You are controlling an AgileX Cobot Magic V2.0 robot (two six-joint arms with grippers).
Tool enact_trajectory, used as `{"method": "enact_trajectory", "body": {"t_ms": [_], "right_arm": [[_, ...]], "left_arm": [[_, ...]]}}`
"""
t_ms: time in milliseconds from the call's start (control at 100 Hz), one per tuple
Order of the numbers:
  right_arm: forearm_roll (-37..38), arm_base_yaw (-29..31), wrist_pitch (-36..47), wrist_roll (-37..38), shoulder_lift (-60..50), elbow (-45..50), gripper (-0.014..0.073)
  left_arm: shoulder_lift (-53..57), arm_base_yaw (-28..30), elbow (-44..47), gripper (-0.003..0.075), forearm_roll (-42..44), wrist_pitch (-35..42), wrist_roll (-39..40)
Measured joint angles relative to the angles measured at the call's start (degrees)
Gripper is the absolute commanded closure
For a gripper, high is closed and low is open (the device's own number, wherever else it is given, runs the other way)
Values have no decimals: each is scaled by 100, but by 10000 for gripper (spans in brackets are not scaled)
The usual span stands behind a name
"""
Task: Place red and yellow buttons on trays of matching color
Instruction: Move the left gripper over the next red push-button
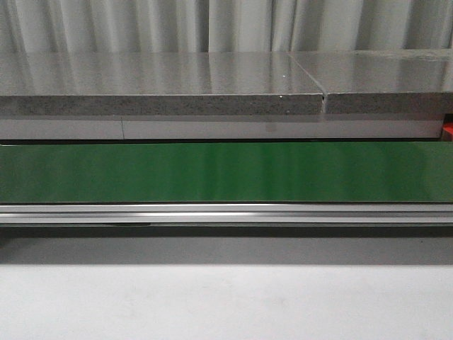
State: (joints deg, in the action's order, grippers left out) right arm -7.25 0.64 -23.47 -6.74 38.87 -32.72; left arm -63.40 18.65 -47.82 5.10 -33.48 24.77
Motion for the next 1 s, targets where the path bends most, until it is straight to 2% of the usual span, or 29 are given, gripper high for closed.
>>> {"method": "enact_trajectory", "body": {"t_ms": [350,1000], "right_arm": [[0,0,0,0,0,0,662],[0,0,0,0,0,0,662]], "left_arm": [[-1323,199,0,78,-14,112,0],[-2591,199,-146,78,-14,802,0]]}}
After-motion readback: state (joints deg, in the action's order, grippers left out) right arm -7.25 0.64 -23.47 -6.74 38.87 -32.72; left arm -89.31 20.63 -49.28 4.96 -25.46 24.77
